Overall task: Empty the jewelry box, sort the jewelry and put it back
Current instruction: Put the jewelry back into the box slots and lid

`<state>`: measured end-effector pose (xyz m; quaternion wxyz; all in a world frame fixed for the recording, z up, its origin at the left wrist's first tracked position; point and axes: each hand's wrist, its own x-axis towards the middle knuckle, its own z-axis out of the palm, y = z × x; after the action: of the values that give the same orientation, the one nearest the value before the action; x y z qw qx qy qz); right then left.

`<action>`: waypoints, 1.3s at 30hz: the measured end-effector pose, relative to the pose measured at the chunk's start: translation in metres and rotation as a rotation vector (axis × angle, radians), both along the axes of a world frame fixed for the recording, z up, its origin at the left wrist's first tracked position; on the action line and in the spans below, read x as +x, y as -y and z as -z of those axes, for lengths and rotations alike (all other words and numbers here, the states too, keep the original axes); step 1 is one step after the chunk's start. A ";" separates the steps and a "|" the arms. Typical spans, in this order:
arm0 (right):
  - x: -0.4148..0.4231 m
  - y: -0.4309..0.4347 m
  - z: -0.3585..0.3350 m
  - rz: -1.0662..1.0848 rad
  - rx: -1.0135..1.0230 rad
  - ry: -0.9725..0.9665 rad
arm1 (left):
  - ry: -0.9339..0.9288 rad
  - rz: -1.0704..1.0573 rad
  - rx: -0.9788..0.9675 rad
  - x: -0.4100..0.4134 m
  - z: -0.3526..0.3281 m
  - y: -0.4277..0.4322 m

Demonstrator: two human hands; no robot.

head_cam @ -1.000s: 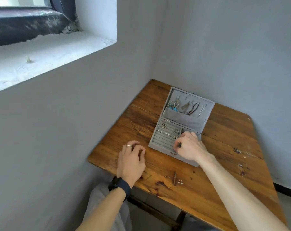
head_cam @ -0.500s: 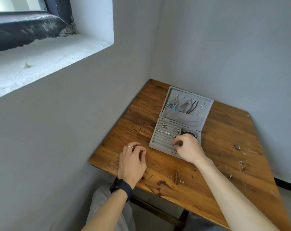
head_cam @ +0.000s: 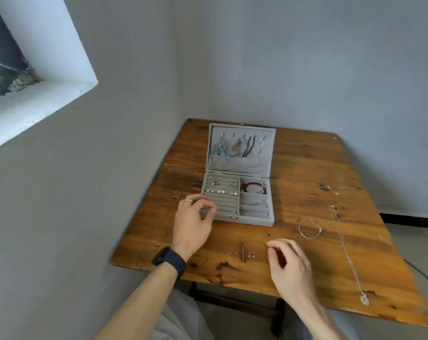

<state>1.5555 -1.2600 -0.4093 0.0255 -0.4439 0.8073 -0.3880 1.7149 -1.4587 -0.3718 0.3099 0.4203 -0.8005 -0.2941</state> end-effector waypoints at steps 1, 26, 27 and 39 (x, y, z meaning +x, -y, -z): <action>0.000 -0.001 0.002 0.014 -0.021 0.005 | 0.054 0.055 0.021 -0.009 -0.006 0.006; -0.004 0.003 0.017 0.047 -0.072 -0.015 | 0.494 0.232 -0.031 -0.053 -0.027 0.035; -0.004 0.003 0.017 0.047 -0.075 -0.017 | 0.487 0.238 -0.058 -0.051 -0.027 0.035; -0.004 0.003 0.019 0.048 -0.067 -0.021 | 0.620 0.387 -0.315 -0.033 -0.026 0.017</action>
<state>1.5514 -1.2631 -0.4286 -0.0071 -0.4291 0.8044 -0.4108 1.6815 -1.4754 -0.3455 0.0532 0.2779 -0.9558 -0.0797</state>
